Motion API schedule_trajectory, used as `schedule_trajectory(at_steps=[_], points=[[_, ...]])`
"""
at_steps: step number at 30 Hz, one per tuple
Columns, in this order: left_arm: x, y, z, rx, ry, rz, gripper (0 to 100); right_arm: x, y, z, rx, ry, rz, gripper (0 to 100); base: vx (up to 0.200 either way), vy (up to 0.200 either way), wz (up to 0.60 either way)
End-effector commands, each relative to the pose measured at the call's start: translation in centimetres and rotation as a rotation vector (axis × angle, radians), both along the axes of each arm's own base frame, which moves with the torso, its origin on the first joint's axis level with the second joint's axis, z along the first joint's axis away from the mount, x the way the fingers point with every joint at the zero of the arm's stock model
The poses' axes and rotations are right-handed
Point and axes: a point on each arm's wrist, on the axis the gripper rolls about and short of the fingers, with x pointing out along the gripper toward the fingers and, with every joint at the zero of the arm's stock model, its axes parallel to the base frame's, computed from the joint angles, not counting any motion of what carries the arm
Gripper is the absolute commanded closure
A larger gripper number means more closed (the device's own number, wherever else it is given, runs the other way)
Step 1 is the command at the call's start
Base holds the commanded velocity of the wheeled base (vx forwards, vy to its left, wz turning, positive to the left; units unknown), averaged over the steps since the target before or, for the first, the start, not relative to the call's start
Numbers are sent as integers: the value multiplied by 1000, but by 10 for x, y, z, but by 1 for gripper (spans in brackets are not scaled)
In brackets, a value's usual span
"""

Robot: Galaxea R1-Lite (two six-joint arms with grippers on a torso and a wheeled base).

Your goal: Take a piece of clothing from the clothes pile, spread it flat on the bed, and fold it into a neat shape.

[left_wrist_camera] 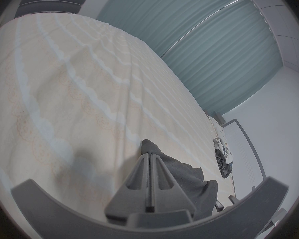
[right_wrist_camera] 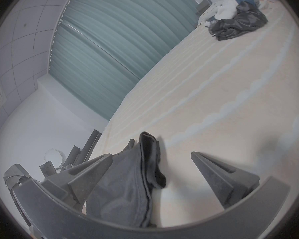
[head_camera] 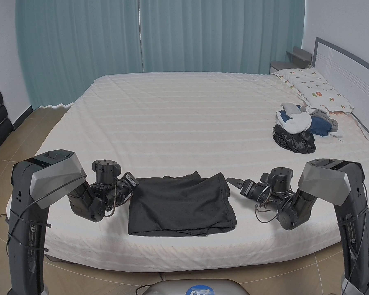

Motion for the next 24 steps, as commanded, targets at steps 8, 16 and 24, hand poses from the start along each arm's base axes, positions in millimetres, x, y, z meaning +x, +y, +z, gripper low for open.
schedule_trajectory(at_steps=[8, 16, 24], points=[[-2, 0, -2, 0, 9, -1, 100, 38, 38, -13, -23, -11, 55, 0, 0, 0, 0], [-3, -1, -3, 3, 12, -1, 100, 47, 44, -13, -24, -33, 62, 100, 0, 0, 0], [-1, -2, -3, 15, -18, 27, 100, 61, 40, -10, -30, -85, -33, 100, 0, 0, 0]])
